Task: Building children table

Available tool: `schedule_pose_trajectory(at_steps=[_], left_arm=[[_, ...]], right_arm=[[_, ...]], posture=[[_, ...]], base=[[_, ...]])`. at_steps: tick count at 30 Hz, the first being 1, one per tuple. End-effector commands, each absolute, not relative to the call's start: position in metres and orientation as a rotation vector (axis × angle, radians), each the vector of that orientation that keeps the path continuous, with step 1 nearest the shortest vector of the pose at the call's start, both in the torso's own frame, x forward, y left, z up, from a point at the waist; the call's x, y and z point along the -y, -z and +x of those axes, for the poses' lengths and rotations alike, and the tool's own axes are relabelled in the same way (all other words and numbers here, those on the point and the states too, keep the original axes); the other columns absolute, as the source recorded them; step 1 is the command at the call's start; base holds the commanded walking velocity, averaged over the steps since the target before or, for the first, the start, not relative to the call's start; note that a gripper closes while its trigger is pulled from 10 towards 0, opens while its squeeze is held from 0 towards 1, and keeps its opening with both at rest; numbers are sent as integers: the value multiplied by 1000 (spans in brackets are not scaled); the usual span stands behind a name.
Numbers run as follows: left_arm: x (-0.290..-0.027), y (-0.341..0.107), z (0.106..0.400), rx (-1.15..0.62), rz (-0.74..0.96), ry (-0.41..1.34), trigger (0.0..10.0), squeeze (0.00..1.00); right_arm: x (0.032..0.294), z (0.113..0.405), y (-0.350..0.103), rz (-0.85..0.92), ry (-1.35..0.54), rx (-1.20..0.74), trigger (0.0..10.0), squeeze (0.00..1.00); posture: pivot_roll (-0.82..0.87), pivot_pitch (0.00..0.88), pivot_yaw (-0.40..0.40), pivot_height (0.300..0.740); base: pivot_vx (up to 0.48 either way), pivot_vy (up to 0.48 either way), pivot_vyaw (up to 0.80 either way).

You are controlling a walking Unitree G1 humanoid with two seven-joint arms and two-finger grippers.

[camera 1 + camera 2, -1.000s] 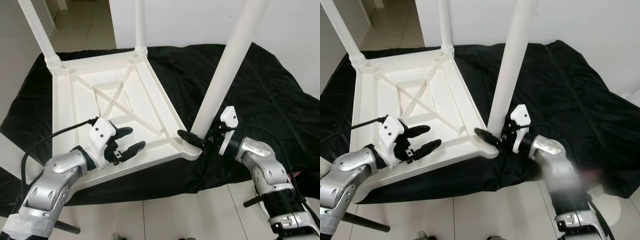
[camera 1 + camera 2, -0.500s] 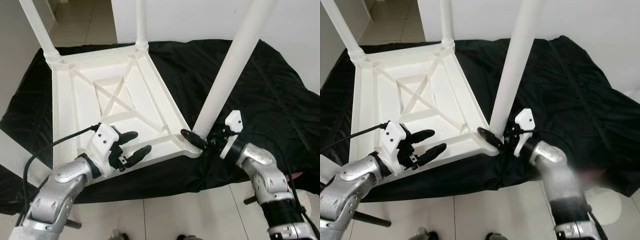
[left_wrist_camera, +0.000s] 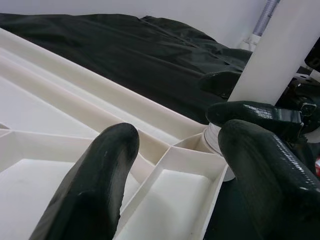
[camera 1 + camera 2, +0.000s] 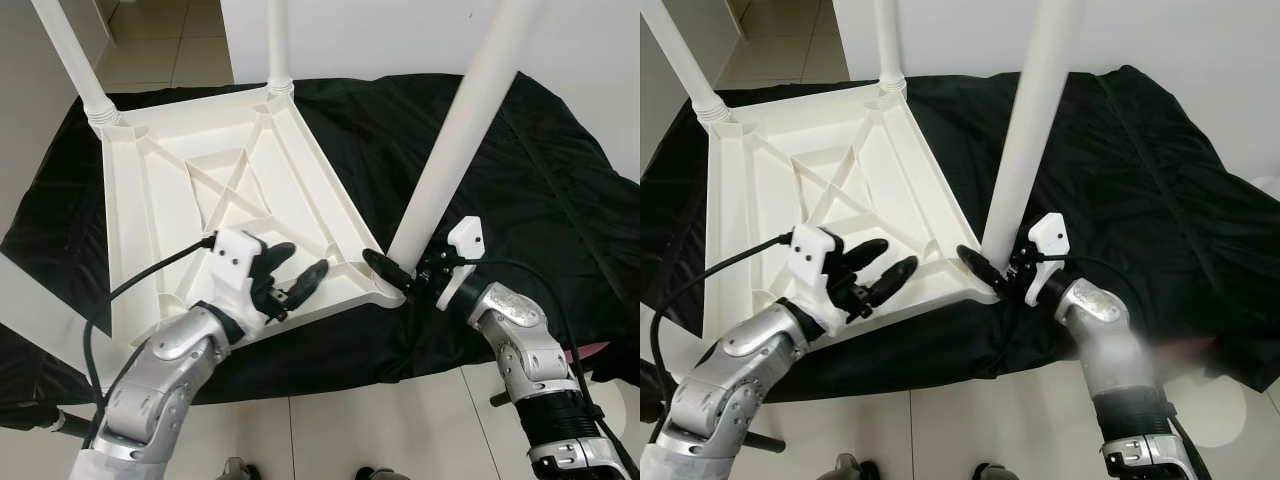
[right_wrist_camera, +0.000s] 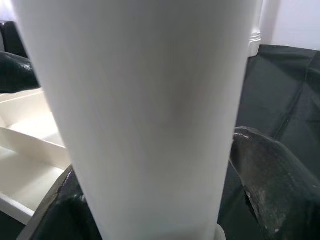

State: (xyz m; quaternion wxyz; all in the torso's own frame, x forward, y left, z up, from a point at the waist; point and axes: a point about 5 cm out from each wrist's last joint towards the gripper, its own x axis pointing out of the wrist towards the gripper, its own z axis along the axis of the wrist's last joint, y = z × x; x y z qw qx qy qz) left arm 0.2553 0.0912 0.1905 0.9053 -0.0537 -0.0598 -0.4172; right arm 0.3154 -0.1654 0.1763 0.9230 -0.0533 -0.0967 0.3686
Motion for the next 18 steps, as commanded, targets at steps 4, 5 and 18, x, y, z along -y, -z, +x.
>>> schedule_pose_trajectory(at_steps=[4,5,18], left_arm=[[-75,-185,251,102,-100,906,10000,0],[-68,-183,251,88,-85,918,10000,0],[-49,-186,247,97,-72,894,10000,0]], right_arm=[[186,322,-178,-113,-653,194,10000,0],[194,325,-176,-106,-608,183,10000,0],[200,326,-173,-110,-573,192,10000,0]], posture=[[-13,120,20,740],[-9,124,10,740],[-13,125,10,740]], base=[[0,0,0],[0,0,0],[0,0,0]])
